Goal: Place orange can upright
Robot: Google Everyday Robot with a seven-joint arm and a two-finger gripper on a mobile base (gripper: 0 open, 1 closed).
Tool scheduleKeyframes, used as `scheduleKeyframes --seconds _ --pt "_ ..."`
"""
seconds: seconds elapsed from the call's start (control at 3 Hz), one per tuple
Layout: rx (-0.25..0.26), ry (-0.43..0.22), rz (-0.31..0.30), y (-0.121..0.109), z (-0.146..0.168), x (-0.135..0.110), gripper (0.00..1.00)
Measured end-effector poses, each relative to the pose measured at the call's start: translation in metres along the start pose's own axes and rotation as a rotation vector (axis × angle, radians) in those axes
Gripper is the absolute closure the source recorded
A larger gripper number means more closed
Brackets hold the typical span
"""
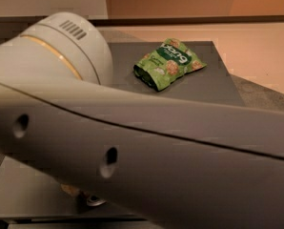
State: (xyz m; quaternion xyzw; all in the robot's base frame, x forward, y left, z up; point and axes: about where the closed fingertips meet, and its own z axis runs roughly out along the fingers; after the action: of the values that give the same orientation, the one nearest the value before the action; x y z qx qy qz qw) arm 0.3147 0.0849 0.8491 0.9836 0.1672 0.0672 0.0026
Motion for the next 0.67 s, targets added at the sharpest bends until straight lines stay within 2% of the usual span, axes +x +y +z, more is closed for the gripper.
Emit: scheduleKeyframes --seconds 0.33,0.67 --pt "0.023 -0.048 0.085 -0.004 -0.01 0.009 0.88" --pt "0.056 -0.109 0.23 -0.01 -0.023 0.025 1.0"
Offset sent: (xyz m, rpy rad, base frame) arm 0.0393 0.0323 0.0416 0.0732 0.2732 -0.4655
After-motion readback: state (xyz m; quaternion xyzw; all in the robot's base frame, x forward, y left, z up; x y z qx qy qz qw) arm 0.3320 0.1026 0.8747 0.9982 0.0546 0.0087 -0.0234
